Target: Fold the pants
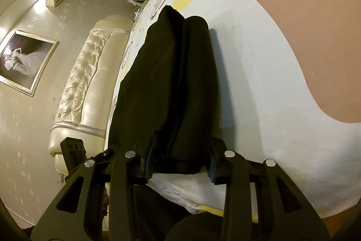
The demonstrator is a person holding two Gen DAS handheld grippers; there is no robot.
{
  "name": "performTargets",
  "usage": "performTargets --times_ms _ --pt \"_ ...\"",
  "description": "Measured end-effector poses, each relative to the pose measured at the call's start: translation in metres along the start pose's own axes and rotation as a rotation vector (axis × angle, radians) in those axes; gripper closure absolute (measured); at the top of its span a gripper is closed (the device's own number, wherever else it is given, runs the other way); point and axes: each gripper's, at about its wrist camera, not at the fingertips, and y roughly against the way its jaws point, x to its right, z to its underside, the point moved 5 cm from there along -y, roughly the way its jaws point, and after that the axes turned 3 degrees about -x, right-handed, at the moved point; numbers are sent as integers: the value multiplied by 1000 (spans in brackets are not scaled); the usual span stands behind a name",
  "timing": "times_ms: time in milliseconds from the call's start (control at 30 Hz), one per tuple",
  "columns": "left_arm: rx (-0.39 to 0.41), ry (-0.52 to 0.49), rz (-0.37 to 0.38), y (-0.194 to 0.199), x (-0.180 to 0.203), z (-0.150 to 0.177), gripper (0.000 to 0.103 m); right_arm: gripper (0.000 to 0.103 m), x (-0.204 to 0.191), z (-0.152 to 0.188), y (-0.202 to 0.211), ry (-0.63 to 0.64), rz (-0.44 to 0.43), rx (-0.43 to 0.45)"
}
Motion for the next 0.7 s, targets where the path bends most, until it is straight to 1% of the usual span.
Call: performTargets --times_ms 167,333,367,400,433,467,500,533,633,700 --pt "0 0 2 0 -3 0 71 67 -3 0 -4 -2 -6 2" --pt "-1 -2 1 -1 -4 0 69 67 5 -1 2 -4 -11 1" --pt "1 -8 5 -1 -3 0 66 66 9 0 5 -5 -14 0" --pt "7 -12 5 0 -4 1 61 63 13 0 8 -9 -14 2" --pt "20 -17 7 2 -5 1 58 59 13 0 8 -17 -16 6" --pt "29 -23 18 3 -6 1 49 57 13 0 9 -20 -24 3" --pt "34 -36 32 5 -7 2 33 52 14 -1 10 -19 -28 -2" --pt "44 -44 38 8 -10 2 27 46 13 -2 11 -16 -33 -9" --pt "82 -40 70 19 -21 -4 26 36 7 -10 18 21 -13 -6" --pt "90 -13 126 22 -31 -12 24 32 8 -21 24 25 -16 19"
